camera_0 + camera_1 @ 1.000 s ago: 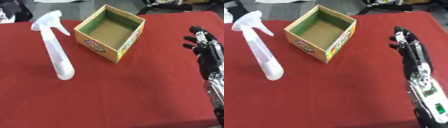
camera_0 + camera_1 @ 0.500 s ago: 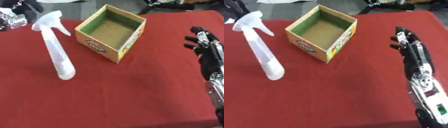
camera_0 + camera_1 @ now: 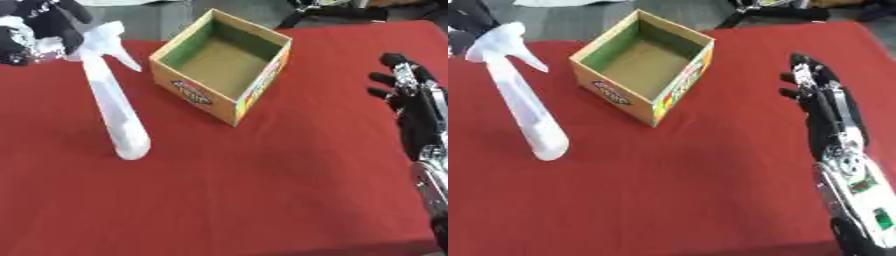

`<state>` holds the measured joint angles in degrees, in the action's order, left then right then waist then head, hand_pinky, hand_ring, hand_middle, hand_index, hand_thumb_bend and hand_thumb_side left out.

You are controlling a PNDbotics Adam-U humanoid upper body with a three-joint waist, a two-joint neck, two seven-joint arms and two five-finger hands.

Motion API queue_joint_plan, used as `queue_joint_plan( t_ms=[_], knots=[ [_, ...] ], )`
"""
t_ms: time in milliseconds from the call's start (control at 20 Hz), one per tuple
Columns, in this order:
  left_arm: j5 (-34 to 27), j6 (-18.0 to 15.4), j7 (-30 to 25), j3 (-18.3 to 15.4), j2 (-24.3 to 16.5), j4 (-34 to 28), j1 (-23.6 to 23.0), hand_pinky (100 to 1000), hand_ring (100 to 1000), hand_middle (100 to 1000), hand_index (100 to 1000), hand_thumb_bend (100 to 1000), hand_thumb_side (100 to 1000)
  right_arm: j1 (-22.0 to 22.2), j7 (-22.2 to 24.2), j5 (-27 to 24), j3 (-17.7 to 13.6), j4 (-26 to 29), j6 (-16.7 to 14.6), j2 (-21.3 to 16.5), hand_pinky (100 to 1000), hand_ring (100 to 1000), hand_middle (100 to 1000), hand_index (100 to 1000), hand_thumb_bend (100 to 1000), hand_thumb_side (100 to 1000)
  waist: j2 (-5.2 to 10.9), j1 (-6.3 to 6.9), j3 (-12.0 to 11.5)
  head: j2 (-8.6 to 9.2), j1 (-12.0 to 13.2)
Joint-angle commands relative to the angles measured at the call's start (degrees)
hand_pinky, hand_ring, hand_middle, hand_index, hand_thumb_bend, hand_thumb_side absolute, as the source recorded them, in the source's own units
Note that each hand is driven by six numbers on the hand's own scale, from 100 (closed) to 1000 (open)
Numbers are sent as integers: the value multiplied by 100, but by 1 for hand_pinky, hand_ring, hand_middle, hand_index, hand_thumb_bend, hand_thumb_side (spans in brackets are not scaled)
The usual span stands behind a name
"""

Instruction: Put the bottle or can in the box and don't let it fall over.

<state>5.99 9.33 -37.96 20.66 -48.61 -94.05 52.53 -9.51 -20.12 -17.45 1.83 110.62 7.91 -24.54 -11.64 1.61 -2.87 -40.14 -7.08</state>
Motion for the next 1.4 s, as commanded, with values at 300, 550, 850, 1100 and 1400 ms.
queue_joint_plan(
  t_ms=[300,550,850,1100,1400],
  knots=[
    [79,156,256,-170,22,7,189,858,772,794,848,197,590,-21,36,18,0,2,2,-45,794,824,874,820,100,672,28,-13,-17,34,-17],
    [144,265,179,-91,133,106,250,840,756,788,846,207,592,-18,52,24,8,-8,1,-22,795,824,874,820,100,675,7,-26,14,52,6],
    [194,314,71,-74,200,212,269,822,736,781,841,218,593,-17,53,25,6,-12,-1,-7,795,824,874,820,100,677,-20,-25,22,62,-7],
    [287,310,20,-58,251,300,293,822,736,781,836,222,579,-25,67,24,11,-10,-5,-1,796,824,874,820,100,678,-40,-22,35,74,-7],
    [324,235,-44,-50,293,372,291,804,701,751,815,206,561,-29,73,22,15,-16,-2,11,798,824,875,821,100,682,-77,-13,37,88,-10]
  ],
)
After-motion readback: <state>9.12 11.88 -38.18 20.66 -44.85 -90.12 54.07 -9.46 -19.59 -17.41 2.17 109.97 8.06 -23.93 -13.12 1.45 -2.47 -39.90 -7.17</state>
